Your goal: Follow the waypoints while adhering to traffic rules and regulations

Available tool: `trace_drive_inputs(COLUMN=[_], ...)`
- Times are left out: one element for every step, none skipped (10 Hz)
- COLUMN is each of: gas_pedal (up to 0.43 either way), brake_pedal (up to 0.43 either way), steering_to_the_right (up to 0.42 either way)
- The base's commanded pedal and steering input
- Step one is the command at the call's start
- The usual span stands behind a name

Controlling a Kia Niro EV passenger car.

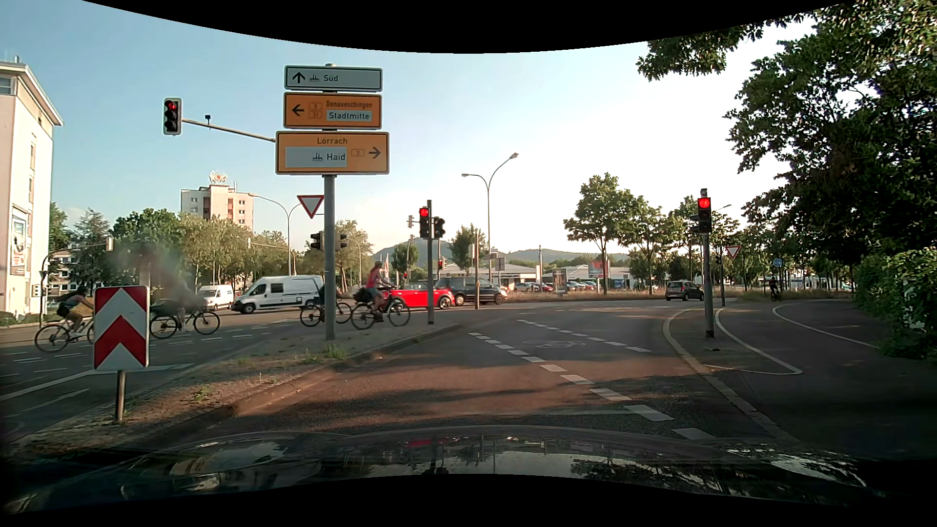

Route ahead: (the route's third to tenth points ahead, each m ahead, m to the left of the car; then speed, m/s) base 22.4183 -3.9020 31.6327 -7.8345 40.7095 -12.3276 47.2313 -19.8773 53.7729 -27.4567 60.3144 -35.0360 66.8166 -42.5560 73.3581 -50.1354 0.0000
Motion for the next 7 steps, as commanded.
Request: trace_drive_inputs(gas_pedal=[0.000, 0.000, 0.000, 0.000, 0.000, 0.000, 0.000], brake_pedal=[0.250, 0.250, 0.250, 0.250, 0.250, 0.244, 0.250], steering_to_the_right=[0.096, 0.096, 0.096, 0.096, 0.096, 0.096, 0.096])
